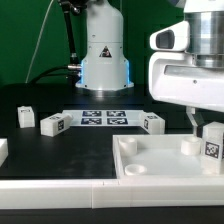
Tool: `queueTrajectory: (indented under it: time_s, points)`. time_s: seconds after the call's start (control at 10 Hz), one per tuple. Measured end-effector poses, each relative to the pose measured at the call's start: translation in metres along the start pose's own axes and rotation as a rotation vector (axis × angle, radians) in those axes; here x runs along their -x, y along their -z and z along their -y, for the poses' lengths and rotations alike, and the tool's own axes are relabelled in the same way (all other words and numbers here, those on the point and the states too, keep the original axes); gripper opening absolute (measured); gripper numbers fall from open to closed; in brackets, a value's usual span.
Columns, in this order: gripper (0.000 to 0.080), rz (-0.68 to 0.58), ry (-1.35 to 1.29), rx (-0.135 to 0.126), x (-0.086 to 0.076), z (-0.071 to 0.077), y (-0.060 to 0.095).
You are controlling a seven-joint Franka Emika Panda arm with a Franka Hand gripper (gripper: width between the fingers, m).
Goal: Assemble one leg
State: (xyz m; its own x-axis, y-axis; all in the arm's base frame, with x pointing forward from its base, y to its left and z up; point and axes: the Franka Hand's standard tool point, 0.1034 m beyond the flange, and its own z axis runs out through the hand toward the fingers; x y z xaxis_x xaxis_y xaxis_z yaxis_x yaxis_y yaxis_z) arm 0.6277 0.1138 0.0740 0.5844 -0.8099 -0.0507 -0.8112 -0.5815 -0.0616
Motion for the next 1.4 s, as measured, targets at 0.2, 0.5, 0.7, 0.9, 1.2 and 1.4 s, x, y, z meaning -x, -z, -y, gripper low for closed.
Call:
queueTrajectory:
  time_s: [0.2, 0.5, 0.7, 0.9, 1.2, 1.4]
  points:
    - [0.0292, 0.000, -0.184, 0.000, 0.0005, -0.0003, -0.0001]
    - [0.0293, -0.006, -0.537, 0.003, 0.0029, 0.0002, 0.0003]
    - [0.0293, 0.003, -0.734, 0.001, 0.0022, -0.0003, 0.0008]
    - [0.0293, 0.004, -0.899, 0.001, 0.0015, -0.0005, 0.0012]
    - [0.0293, -0.001, -0.965, 0.001, 0.0014, -0.0003, 0.0019]
    - [0.0293, 0.002, -0.985, -0.002, 0.0007, -0.0008, 0.0021]
